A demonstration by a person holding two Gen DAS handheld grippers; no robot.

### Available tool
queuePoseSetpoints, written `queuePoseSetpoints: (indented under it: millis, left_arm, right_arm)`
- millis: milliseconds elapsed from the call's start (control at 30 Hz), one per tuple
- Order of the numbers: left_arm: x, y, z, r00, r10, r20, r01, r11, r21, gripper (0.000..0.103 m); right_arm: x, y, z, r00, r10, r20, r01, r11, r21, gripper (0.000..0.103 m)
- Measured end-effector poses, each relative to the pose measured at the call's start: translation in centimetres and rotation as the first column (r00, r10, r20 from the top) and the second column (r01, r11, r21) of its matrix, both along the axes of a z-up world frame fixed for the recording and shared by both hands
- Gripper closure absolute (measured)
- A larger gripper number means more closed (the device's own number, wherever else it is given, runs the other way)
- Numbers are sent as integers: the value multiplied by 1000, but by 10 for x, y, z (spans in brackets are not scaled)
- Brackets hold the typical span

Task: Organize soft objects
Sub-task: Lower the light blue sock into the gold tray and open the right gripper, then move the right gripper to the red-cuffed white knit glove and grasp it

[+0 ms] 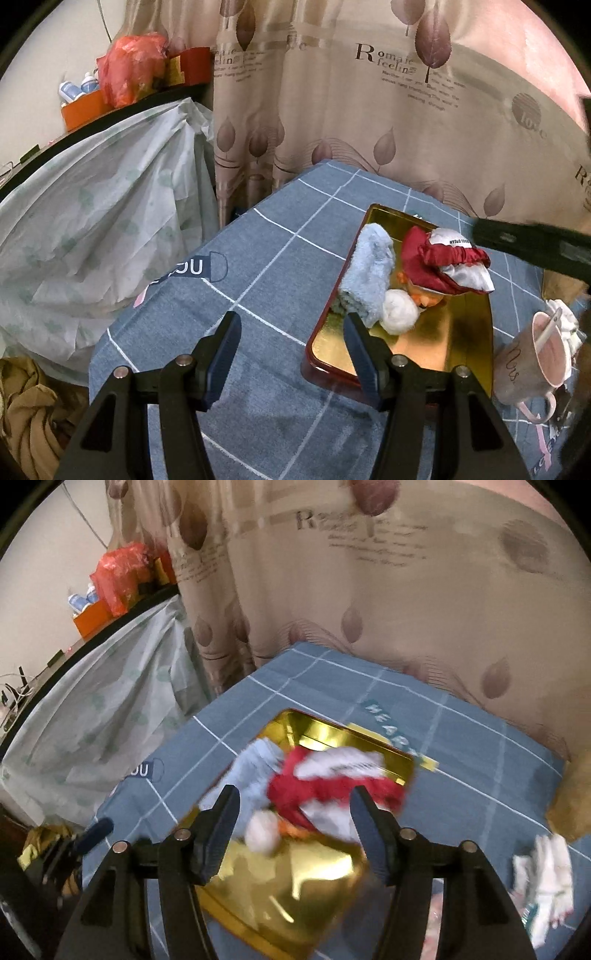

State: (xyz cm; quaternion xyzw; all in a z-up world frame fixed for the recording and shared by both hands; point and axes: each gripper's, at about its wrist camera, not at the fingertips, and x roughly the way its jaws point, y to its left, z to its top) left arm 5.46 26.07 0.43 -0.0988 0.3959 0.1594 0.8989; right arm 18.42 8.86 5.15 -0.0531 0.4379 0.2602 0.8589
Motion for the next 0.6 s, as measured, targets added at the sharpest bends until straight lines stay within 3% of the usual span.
queuePoseSetpoints:
  millis: [267, 500, 600]
  left_arm:
    - [-1, -7, 2, 1000, -11, 1, 11, 1000, 27, 44]
    - [0, -17, 2, 999, -36, -9, 36, 998, 52, 44]
    - [0, -24, 2, 999, -53, -12, 54, 996, 65, 44]
  right_arm:
    - [-15, -119, 13, 989, -134, 65, 139, 988, -72, 44]
    - [-10, -235, -8, 939, -338, 56, 343, 926, -157, 44]
    - [-9, -265, -23, 920, -390, 44, 391, 903, -179, 44]
